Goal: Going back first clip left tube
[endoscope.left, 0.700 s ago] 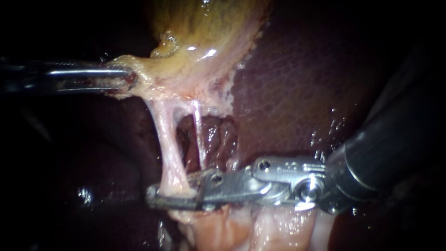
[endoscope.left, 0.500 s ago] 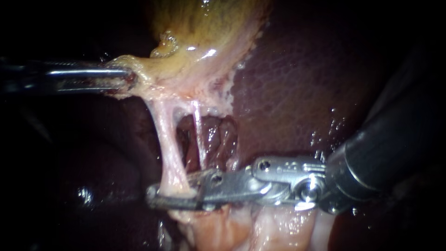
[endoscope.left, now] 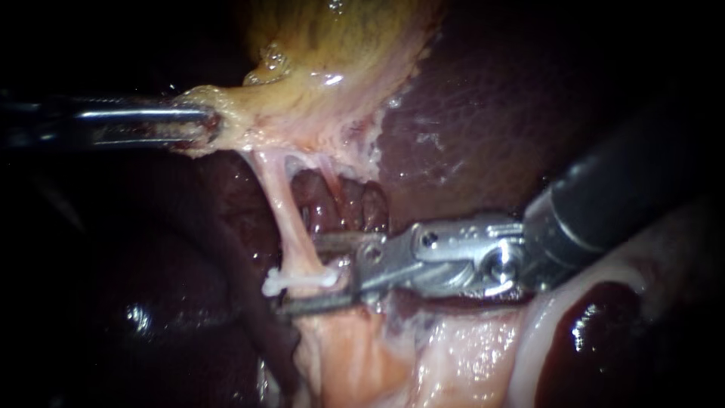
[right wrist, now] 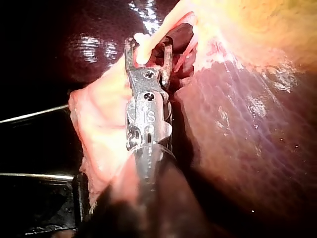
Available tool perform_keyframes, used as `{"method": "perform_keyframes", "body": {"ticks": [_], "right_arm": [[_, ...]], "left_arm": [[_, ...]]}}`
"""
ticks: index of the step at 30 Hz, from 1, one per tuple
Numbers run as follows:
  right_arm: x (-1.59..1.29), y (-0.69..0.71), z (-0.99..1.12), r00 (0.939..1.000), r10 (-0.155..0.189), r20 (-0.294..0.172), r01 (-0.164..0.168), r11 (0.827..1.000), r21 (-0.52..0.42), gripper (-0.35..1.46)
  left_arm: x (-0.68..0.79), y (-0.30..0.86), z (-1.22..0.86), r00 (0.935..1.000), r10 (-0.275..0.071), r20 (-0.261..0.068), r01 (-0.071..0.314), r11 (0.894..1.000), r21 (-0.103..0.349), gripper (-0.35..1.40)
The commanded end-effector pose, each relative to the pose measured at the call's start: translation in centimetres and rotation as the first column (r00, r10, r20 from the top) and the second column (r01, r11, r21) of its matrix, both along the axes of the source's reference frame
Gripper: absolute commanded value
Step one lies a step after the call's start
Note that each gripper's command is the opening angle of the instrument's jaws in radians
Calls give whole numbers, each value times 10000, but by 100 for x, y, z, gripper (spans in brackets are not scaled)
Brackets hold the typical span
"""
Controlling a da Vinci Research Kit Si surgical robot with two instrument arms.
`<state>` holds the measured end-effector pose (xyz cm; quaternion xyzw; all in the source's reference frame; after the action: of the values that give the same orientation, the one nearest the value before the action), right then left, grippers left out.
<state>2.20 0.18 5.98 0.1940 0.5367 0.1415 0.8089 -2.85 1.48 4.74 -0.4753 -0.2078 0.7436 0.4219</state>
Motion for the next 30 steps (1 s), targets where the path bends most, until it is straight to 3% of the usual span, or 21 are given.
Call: {"method": "perform_keyframes", "body": {"ticks": [1,4,6,12,23,30], "right_arm": [[-5,3,-4,10000,-9,-2,9,10000,29,50],[-25,8,-15,9998,-177,-93,177,9998,-76,50],[-42,7,-21,9986,-454,-262,451,9989,-125,50],[-89,3,-33,9952,-852,-471,822,9946,-635,50],[-142,32,-61,9982,-547,-230,516,9917,-1179,49],[-152,36,-64,9987,-475,-165,451,9910,-1258,49]], "left_arm": [[0,0,0,10000,4,0,-4,10000,-2,-35],[1,0,0,10000,6,1,-6,10000,-3,-35],[1,0,0,10000,6,1,-6,10000,-3,-35],[1,0,0,10000,6,1,-6,10000,-3,-35],[0,0,0,10000,2,-1,-2,10000,-2,-35],[-5,0,1,10000,-23,-17,23,10000,-7,-35]]}}
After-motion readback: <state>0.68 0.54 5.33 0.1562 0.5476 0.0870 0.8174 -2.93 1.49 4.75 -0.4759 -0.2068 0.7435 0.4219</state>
